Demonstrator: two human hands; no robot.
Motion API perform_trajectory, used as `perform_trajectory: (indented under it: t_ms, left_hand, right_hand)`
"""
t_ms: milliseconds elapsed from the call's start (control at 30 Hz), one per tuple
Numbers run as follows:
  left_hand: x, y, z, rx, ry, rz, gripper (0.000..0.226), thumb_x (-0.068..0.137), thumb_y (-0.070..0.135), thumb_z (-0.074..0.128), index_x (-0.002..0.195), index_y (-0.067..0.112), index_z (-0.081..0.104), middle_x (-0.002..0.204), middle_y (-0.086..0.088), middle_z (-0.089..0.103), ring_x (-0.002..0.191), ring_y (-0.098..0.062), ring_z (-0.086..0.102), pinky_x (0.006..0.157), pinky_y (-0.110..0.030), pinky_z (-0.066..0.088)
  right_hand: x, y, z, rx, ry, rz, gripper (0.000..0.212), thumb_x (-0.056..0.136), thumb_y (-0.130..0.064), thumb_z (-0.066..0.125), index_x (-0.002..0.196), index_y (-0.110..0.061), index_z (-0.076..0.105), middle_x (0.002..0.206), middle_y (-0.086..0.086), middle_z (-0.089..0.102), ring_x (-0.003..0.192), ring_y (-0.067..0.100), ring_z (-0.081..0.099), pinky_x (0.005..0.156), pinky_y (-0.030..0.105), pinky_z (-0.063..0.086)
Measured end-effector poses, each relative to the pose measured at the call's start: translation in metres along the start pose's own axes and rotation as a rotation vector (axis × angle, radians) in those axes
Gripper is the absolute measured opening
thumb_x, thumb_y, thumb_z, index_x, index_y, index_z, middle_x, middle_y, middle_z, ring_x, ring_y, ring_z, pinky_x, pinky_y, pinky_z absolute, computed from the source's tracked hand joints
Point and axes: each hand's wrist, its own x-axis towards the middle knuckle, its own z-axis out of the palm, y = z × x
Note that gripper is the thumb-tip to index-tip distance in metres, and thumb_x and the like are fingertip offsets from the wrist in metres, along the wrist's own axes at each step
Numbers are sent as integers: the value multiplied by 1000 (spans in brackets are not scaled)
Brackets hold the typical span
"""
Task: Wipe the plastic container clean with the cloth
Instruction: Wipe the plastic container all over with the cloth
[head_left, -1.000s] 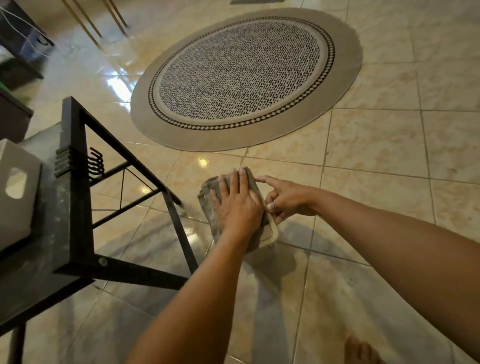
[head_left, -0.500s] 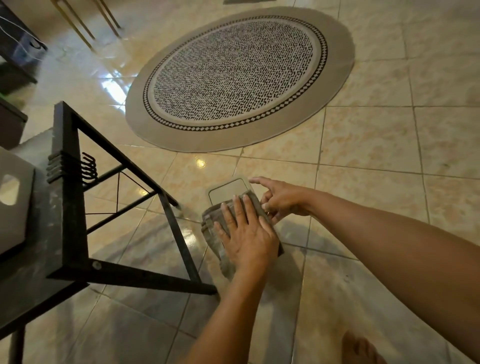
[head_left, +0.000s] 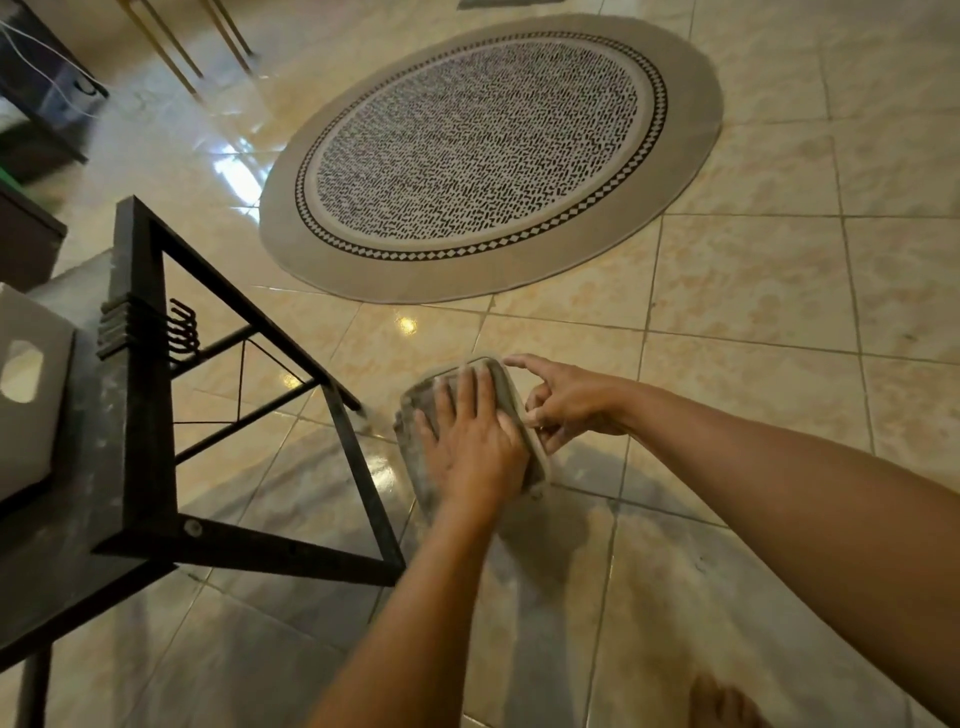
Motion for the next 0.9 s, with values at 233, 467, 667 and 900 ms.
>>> perform_trajectory:
  t_ms: [233,467,667,900]
  left_hand:
    - [1,11,-1,81,-14,123,88,73,58,-11,155,27,-20,162,4,-29,147,-24,-30,119,-53,-15]
    - [8,-3,-12,47,16,-19,88,73,54,-6,154,25,-23,162,0,-30,147,-26,-30,120,-55,-11]
    - [-39,3,11,71,0,19,81,77,54,-11,151,26,-28,155,1,-41,144,-23,-37,117,-50,-20]
    - [17,-3,-2,58,23,-1,72,100,44,20,155,23,-22,161,-1,-31,147,-26,-31,119,-53,-15]
  right_hand:
    - [-1,2,0,9,21,20,92,90,12,54,157,-36,11,77,9,59,67,18,63,70,39,61]
    - [1,0,8,-5,23,15,89,92,10,55,155,-39,15,83,11,58,68,17,62,66,34,58]
    - [0,-1,7,-22,-3,-4,90,92,11,53,155,-39,14,81,10,56,66,17,61,66,33,58]
    - [-3,-3,10,-57,22,6,94,89,13,53,156,-39,12,81,11,59,67,19,64,73,43,62]
